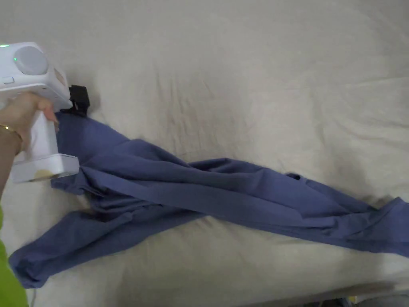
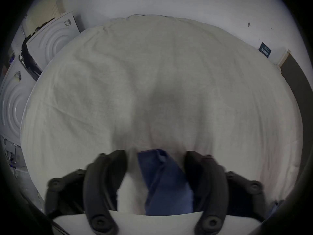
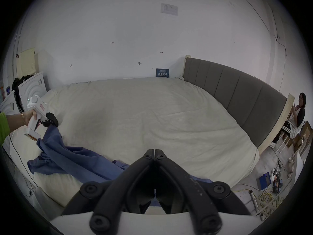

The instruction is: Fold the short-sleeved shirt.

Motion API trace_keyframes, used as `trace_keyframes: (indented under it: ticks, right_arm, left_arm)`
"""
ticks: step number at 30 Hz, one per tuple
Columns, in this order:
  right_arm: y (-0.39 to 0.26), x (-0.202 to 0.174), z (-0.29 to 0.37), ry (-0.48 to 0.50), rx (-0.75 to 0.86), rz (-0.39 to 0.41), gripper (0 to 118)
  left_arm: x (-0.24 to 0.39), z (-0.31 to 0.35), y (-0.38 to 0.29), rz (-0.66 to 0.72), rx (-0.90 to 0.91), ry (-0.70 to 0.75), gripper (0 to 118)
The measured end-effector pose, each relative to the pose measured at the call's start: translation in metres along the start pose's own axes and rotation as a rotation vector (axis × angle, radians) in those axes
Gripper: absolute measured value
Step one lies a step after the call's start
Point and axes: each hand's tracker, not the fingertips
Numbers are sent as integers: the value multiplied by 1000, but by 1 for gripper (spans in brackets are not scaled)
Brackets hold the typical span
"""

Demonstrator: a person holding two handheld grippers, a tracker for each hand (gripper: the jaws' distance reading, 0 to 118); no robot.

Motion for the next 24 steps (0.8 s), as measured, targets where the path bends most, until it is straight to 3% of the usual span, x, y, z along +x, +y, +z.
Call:
trace_keyframes:
  ticks: [2, 3, 6, 9, 14, 15, 16, 17, 18, 19, 20, 24]
  right_arm:
    - [4, 4, -1, -3, 2, 0, 1]
    - [6, 6, 0, -2, 6, -4, 1]
    - [13, 16, 4, -13, 26, -19, 1]
    - [17, 37, 4, -20, 34, -47, 1]
    - [22, 74, -15, -31, -117, -77, 2]
    - [20, 82, -24, -35, -179, -99, 9]
    - [17, 91, -33, -28, -232, -132, 24]
    - [12, 99, -42, -16, -299, -160, 50]
    - [6, 106, -52, -3, -373, -182, 86]
    - [-3, 110, -59, 9, -423, -219, 106]
    - [-13, 114, -67, 12, -483, -237, 117]
    - [-54, 118, -95, -22, -618, -312, 118]
  left_arm:
    - [6, 14, 2, -44, 11, -28, 18]
    - [9, 20, 1, -38, 16, 1, 5]
    - [8, 38, -5, -67, 50, -19, 5]
    - [0, 71, -13, 8, 111, -102, 5]
    - [7, 141, -40, -16, 212, -113, 5]
    - [8, 152, -47, -16, 230, -129, 5]
    - [9, 163, -53, -13, 241, -149, 5]
    - [6, 165, -49, -5, 238, -167, 5]
    - [7, 172, -54, -4, 247, -178, 5]
    - [8, 180, -59, -6, 253, -184, 5]
    - [9, 185, -64, -9, 260, -187, 5]
    - [0, 186, -63, 3, 253, -193, 5]
